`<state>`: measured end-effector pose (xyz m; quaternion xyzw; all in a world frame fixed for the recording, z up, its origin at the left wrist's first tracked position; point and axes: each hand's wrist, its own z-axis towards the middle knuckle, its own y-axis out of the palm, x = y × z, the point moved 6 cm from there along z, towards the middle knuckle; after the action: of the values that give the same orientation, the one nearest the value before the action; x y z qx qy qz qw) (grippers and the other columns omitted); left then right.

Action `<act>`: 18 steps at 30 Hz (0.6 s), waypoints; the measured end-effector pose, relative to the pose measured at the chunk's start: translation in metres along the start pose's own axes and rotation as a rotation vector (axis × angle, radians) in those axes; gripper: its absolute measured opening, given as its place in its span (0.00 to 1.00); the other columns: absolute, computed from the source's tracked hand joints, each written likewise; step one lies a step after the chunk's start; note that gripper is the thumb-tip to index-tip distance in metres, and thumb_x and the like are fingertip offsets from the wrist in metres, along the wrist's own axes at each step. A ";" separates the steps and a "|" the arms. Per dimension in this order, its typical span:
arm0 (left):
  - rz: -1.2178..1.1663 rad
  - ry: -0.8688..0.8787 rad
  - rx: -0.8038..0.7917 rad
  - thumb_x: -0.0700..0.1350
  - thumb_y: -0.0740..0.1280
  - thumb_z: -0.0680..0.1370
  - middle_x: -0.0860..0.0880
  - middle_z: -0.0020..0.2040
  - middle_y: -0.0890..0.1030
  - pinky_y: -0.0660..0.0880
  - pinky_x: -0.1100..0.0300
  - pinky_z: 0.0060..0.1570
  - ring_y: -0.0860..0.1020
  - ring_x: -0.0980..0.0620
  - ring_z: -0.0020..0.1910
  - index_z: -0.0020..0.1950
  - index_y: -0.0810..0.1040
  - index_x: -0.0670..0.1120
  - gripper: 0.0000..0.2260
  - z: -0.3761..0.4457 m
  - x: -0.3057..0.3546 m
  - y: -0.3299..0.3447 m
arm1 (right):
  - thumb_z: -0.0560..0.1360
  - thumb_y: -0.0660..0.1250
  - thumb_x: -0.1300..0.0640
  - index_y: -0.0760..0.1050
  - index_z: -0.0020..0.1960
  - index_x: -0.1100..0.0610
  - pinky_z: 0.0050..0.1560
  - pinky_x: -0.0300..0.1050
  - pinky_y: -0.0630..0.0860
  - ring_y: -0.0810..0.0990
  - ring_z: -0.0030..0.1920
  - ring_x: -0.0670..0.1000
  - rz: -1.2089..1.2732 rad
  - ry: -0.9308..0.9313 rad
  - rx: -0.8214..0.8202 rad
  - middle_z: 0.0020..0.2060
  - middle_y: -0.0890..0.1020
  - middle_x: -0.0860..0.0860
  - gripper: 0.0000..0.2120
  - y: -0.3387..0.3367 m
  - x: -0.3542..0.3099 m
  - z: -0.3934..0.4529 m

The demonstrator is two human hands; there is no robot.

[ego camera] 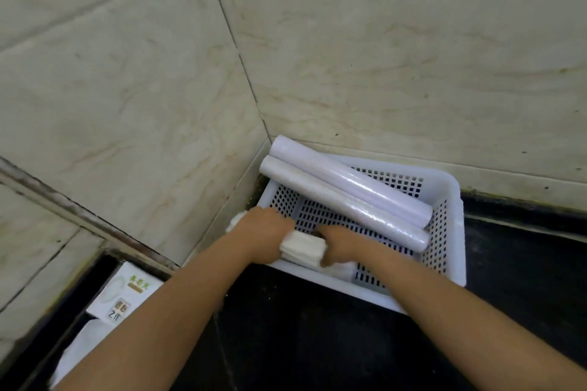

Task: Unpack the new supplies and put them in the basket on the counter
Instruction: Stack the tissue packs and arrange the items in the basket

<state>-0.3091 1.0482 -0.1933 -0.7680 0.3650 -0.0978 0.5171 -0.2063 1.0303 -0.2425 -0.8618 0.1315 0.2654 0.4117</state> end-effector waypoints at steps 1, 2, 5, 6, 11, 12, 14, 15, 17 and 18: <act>-0.010 0.003 -0.013 0.43 0.63 0.75 0.43 0.58 0.77 0.68 0.55 0.49 0.74 0.43 0.56 0.58 0.71 0.44 0.13 0.003 0.000 0.001 | 0.69 0.71 0.61 0.66 0.64 0.62 0.59 0.47 0.71 0.74 0.61 0.57 0.012 0.005 0.025 0.62 0.75 0.59 0.26 -0.001 0.002 0.002; -0.016 0.012 -0.019 0.43 0.63 0.75 0.42 0.58 0.77 0.69 0.54 0.50 0.74 0.43 0.57 0.58 0.71 0.44 0.13 0.007 0.001 0.002 | 0.69 0.72 0.60 0.65 0.64 0.62 0.56 0.46 0.71 0.74 0.58 0.57 0.014 -0.001 0.047 0.62 0.74 0.59 0.27 -0.003 0.003 0.002; -0.030 0.047 -0.032 0.44 0.64 0.74 0.42 0.58 0.77 0.69 0.53 0.54 0.74 0.43 0.57 0.58 0.71 0.44 0.13 0.019 0.007 0.003 | 0.67 0.74 0.58 0.64 0.63 0.61 0.49 0.43 0.71 0.73 0.50 0.51 0.017 -0.009 0.041 0.59 0.75 0.58 0.29 -0.001 0.008 -0.008; -0.036 0.065 -0.031 0.44 0.65 0.74 0.42 0.58 0.77 0.69 0.53 0.54 0.73 0.43 0.57 0.57 0.72 0.44 0.13 0.022 0.011 0.003 | 0.66 0.74 0.58 0.63 0.64 0.60 0.50 0.44 0.72 0.73 0.51 0.51 0.017 -0.002 0.044 0.60 0.74 0.57 0.31 -0.001 0.012 -0.013; -0.191 0.135 -0.055 0.48 0.69 0.71 0.42 0.58 0.76 0.69 0.52 0.52 0.72 0.43 0.58 0.55 0.71 0.45 0.16 0.041 0.041 0.007 | 0.70 0.70 0.58 0.69 0.59 0.61 0.49 0.42 0.72 0.76 0.54 0.54 -0.097 0.038 0.158 0.56 0.77 0.57 0.20 -0.011 0.035 -0.038; -0.214 0.128 -0.094 0.49 0.69 0.71 0.42 0.60 0.74 0.68 0.51 0.56 0.69 0.43 0.60 0.58 0.70 0.45 0.19 0.044 0.046 0.011 | 0.71 0.68 0.60 0.69 0.60 0.61 0.48 0.41 0.72 0.77 0.54 0.54 -0.109 0.041 0.139 0.57 0.78 0.57 0.19 -0.008 0.038 -0.041; -0.227 0.080 -0.204 0.52 0.68 0.71 0.42 0.67 0.67 0.61 0.46 0.67 0.62 0.43 0.67 0.67 0.63 0.45 0.28 0.046 0.047 0.021 | 0.71 0.66 0.63 0.64 0.67 0.61 0.54 0.44 0.75 0.76 0.56 0.54 -0.094 0.023 0.104 0.59 0.76 0.58 0.26 -0.002 0.041 -0.046; -0.248 0.047 -0.262 0.55 0.68 0.71 0.43 0.71 0.61 0.56 0.44 0.71 0.57 0.43 0.71 0.71 0.57 0.47 0.34 0.046 0.043 0.024 | 0.72 0.65 0.63 0.59 0.70 0.61 0.57 0.45 0.75 0.75 0.58 0.55 -0.081 0.009 0.105 0.62 0.74 0.59 0.29 0.000 0.041 -0.048; -0.311 -0.001 -0.379 0.63 0.66 0.70 0.47 0.77 0.49 0.49 0.43 0.73 0.48 0.43 0.75 0.75 0.44 0.52 0.43 0.040 0.034 0.025 | 0.74 0.63 0.59 0.53 0.73 0.61 0.62 0.46 0.70 0.71 0.64 0.56 -0.064 -0.025 0.123 0.69 0.66 0.59 0.31 -0.001 0.039 -0.051; -0.384 -0.007 -0.422 0.65 0.63 0.71 0.48 0.78 0.45 0.47 0.44 0.74 0.45 0.44 0.76 0.76 0.41 0.53 0.43 0.036 0.031 0.023 | 0.76 0.61 0.58 0.52 0.73 0.62 0.65 0.46 0.68 0.68 0.66 0.56 -0.060 -0.054 0.137 0.72 0.62 0.58 0.30 -0.003 0.036 -0.052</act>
<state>-0.2783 1.0491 -0.2359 -0.9140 0.2231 -0.1133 0.3193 -0.1571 0.9913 -0.2345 -0.8278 0.1122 0.2665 0.4808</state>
